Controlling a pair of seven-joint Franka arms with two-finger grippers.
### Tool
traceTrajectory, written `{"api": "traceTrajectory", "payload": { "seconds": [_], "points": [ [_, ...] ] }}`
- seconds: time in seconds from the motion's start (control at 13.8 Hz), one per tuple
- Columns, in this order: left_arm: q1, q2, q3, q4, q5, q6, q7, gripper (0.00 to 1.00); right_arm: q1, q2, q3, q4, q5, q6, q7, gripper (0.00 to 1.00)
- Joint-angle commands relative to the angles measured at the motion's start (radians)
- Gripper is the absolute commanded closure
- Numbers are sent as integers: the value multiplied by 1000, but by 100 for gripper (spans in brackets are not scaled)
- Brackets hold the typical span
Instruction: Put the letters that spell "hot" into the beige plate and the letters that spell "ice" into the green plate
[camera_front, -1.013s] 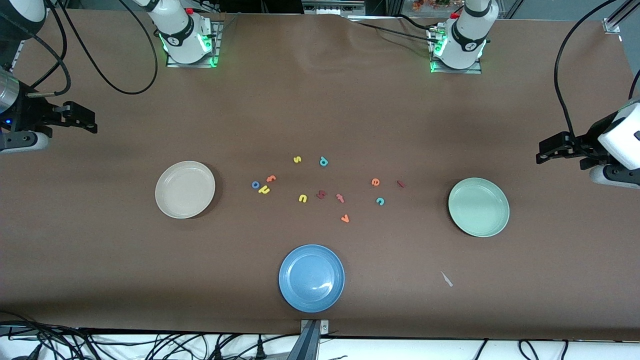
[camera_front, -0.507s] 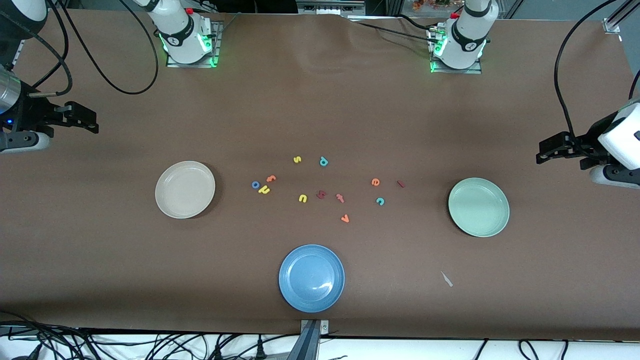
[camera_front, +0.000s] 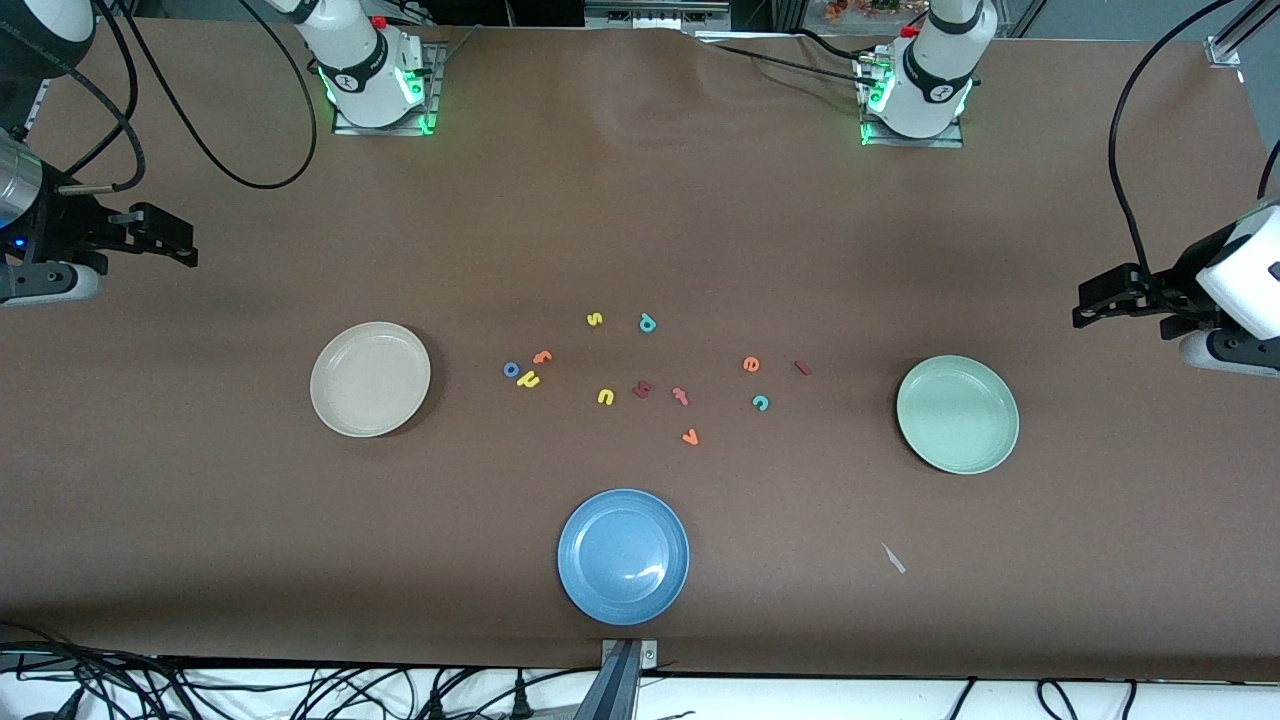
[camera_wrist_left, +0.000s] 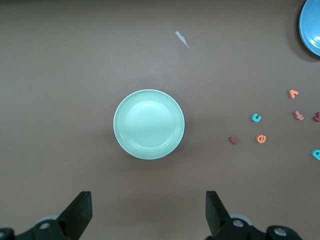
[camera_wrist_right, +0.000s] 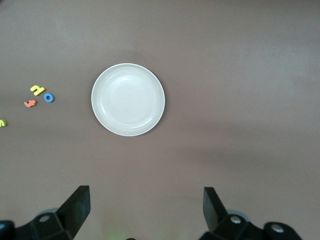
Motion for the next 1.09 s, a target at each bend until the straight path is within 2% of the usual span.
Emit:
{"api": "traceTrajectory", "payload": {
  "seconds": [0.0,1.01],
  "points": [
    [1,-11,-4,-15,35,13,9,0,-1,3,2,23,18,-23,12,0],
    [-5,-11,-4,-15,35,13,9,0,-2,3,1,23,18,-23,12,0]
  ]
}}
